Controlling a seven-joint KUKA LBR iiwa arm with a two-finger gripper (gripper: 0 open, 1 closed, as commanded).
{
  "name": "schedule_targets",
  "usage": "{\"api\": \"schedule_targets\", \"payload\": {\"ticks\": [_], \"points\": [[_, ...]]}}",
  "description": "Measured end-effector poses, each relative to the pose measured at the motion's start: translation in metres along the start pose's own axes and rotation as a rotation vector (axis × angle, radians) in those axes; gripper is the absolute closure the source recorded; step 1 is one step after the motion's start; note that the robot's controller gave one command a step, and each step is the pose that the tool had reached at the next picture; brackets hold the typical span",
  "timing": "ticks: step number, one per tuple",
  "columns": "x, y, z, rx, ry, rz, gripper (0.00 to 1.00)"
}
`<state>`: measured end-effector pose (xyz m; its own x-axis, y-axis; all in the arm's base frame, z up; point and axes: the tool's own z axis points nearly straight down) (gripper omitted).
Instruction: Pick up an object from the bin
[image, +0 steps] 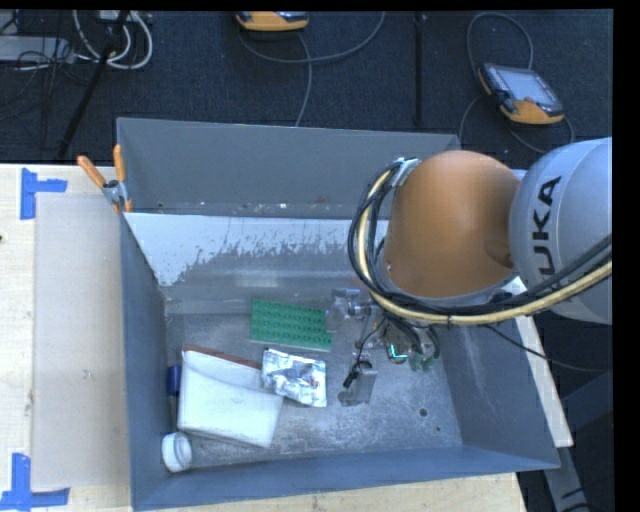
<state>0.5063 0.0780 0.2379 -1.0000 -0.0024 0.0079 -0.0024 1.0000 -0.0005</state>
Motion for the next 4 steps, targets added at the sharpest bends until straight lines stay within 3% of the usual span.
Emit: {"api": "schedule_targets", "payload": {"ticks": [1, 2, 3, 4], "points": [[-0.024, 0.065, 0.147, 0.001, 0.002, -0.1, 0.0], [-0.087, 0.031, 0.156, 0.002, -0.009, -0.069, 0.0], [-0.077, -0.002, 0.138, 0.0, -0.007, -0.181, 0.0], [-0.077, -0.001, 0.139, 0.0, -0.006, -0.178, 1.0]]}}
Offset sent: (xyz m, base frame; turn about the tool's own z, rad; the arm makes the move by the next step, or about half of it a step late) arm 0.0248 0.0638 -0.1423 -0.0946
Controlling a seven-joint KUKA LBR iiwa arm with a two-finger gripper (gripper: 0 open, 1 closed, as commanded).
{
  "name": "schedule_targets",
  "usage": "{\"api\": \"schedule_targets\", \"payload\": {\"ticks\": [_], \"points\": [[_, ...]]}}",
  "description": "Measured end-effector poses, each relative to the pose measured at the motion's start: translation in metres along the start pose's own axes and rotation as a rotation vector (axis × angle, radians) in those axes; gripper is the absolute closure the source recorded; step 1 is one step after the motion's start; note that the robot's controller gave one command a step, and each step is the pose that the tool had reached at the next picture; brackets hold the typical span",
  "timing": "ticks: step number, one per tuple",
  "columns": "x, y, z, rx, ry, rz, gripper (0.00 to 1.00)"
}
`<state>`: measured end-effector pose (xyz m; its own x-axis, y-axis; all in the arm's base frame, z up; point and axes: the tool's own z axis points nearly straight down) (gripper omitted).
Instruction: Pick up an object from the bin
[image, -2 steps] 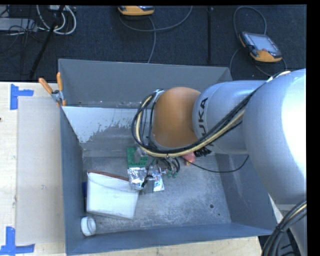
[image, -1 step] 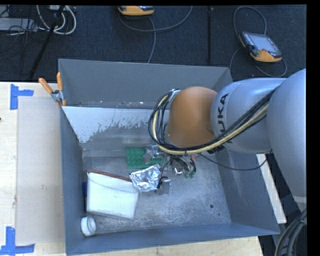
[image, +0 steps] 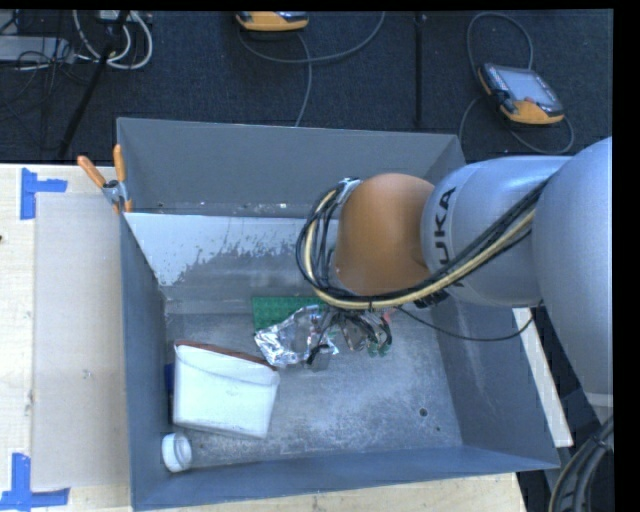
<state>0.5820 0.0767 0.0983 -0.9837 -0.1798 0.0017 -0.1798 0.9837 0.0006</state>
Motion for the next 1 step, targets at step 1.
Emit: {"api": "schedule_targets", "payload": {"ticks": [1], "points": [[0.0087, 0.0047, -0.1524, 0.001, -0.011, 0.003, 1.0]]}}
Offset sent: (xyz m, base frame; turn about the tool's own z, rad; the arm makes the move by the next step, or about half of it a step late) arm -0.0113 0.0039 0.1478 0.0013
